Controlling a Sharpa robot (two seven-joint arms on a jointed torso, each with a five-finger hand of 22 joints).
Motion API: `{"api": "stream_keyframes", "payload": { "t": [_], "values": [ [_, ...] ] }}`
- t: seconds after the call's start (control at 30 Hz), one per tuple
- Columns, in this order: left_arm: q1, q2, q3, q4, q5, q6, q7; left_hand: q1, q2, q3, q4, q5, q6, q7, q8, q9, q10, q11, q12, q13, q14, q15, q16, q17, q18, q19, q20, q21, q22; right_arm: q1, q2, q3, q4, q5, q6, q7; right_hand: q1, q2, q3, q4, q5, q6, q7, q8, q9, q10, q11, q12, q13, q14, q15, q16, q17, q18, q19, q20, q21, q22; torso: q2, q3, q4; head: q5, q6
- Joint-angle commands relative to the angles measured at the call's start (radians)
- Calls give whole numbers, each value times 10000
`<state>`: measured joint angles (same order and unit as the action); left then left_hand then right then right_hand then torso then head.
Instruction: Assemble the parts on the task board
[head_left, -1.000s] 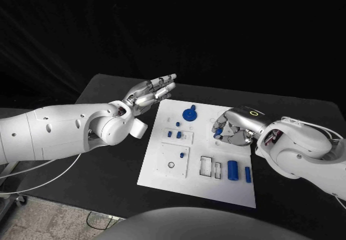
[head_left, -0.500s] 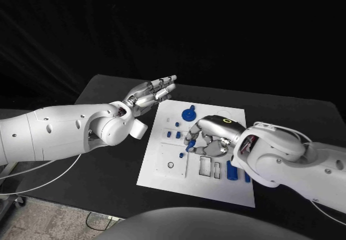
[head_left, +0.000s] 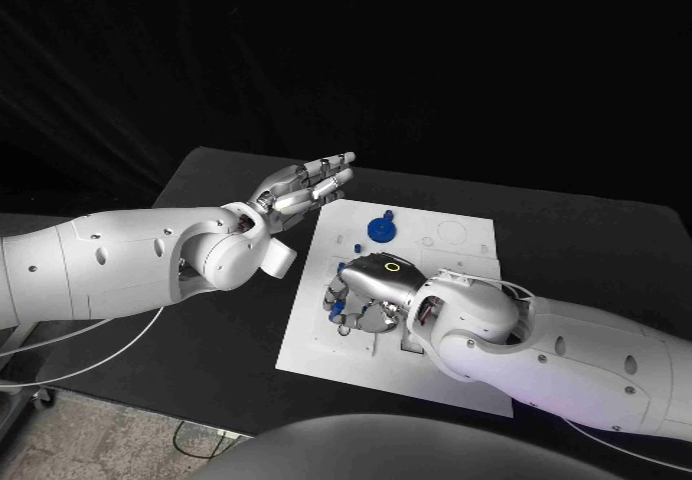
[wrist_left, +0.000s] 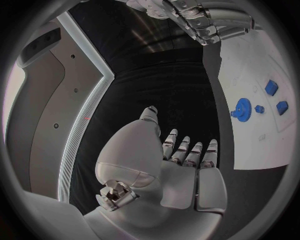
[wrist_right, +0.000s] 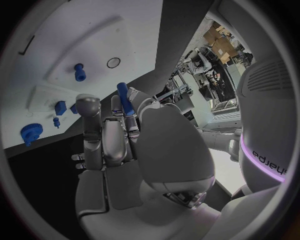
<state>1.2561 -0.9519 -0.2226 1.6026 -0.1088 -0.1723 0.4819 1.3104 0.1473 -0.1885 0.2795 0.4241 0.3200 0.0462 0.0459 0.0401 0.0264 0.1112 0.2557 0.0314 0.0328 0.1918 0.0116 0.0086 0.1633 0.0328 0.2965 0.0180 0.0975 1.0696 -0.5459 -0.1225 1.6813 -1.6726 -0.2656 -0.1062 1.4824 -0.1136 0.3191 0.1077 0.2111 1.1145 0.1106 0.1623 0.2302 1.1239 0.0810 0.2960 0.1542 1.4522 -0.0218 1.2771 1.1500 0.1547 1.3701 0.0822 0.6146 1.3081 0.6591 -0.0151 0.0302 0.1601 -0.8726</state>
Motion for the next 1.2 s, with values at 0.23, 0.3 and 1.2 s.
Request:
{"api": "stream_keyframes", "payload": {
  "t": [0.23, 0.3, 1.2],
  "values": [
    [-104, 88, 2, -59, 3, 269, 65, 56, 66, -35, 34, 59, 37, 32, 44, 0, -8, -59, 25, 11, -26, 65, 67, 15, -92, 38, -7, 43, -31, -179, 213, 5, -407, -808, -75, 130, -10, -59, 22, 33, -15, 5, -30, -53, 13, 451, -357, -41, 11, 21, -63, 11, -33, -145, 0, -59, -11, 780, -14, 7, -11, 68, 0],
    [-119, 90, 3, -63, 3, 272, 63, 60, 78, -36, 37, 74, 25, 34, 43, -2, -9, -54, 23, 10, -27, 70, 67, 15, -97, 37, -7, 41, -36, -193, 211, 5, -425, -826, -66, 125, -4, -65, 24, 28, -10, 0, -27, -59, 12, 453, -356, -49, 8, 16, -63, 0, -49, -143, -4, -60, -23, 777, -15, 7, -17, 62, 0],
    [-182, 115, 3, -111, 2, 350, 4, 84, 105, -39, 35, 125, 33, 31, 46, -1, -6, -30, 45, 14, -18, 85, 74, 18, -113, 39, -7, 41, -35, -474, -241, 2, -164, -854, 194, -56, 17, -78, 35, 16, 27, -26, -14, -90, 7, 497, -355, -70, 0, -10, -63, -50, -110, -131, -31, -62, -108, 760, -9, 1, -8, 22, 0]
  ]
}}
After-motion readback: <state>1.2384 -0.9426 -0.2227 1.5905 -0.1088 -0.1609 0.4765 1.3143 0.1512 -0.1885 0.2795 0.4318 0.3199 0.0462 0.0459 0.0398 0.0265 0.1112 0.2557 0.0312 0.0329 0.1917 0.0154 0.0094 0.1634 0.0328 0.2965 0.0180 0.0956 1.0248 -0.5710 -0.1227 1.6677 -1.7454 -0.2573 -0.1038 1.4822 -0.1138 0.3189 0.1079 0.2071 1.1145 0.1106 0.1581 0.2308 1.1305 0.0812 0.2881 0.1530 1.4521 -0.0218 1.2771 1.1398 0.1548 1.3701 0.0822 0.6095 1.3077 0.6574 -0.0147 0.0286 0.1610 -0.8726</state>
